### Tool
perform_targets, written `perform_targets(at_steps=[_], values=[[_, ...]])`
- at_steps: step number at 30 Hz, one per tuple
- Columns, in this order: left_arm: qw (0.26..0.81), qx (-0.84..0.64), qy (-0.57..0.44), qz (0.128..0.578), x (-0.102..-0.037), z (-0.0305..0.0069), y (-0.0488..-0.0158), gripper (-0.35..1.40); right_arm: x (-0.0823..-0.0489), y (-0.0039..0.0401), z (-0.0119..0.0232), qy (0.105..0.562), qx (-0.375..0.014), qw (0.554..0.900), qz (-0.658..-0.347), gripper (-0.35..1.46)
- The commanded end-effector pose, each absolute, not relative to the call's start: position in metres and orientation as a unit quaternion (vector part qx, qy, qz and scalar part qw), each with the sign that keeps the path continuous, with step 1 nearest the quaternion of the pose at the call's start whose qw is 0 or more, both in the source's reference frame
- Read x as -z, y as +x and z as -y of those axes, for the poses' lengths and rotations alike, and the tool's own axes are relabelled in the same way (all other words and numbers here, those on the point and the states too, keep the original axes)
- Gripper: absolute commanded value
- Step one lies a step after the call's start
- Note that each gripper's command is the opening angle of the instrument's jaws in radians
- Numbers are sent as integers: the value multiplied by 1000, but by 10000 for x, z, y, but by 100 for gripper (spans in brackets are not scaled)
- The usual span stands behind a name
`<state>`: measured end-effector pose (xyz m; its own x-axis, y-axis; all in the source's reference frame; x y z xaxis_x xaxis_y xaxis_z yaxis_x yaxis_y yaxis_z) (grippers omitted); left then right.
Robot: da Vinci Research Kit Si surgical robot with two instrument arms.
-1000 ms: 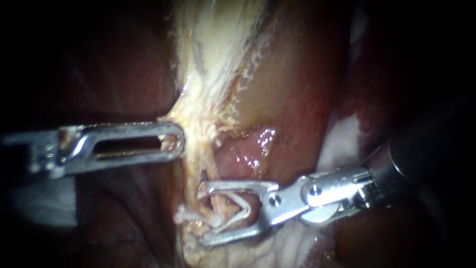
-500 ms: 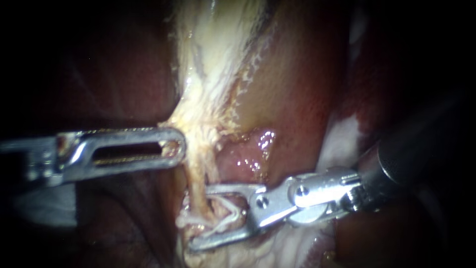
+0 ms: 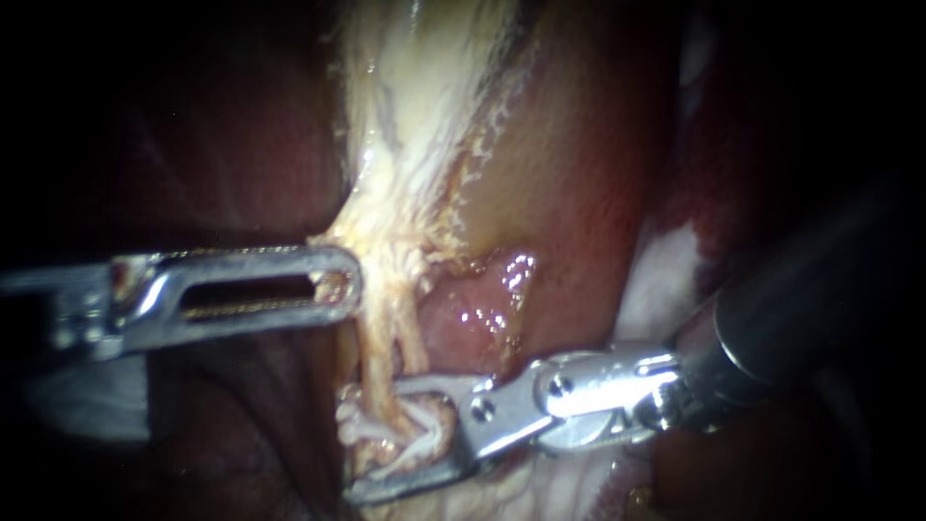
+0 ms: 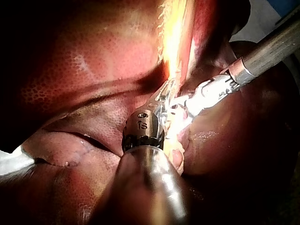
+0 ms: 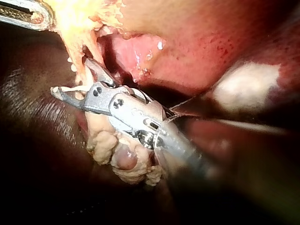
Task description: Clipping second clip left tube
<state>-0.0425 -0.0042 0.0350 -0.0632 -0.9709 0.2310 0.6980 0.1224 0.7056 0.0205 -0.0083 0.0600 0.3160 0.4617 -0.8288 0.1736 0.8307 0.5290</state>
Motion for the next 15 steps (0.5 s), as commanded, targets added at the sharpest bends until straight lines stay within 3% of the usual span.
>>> perform_targets(at_steps=[1, 3, 5, 6, 15], values=[[657, 635, 190, 359, -350, 42, -425, -35, -601, 203, 82, 274, -94, 765, -575, 35], [657, 635, 190, 359, -350, 42, -425, -35, -600, 203, 82, 272, -94, 770, -570, 14], [657, 635, 190, 359, -350, 42, -425, -35, -599, 200, 83, 261, -101, 777, -564, -27], [657, 635, 190, 359, -350, 42, -425, -35, -599, 200, 83, 257, -104, 779, -563, -35], [657, 635, 190, 359, -350, 43, -425, -35, -598, 200, 80, 248, -115, 783, -558, -35]])
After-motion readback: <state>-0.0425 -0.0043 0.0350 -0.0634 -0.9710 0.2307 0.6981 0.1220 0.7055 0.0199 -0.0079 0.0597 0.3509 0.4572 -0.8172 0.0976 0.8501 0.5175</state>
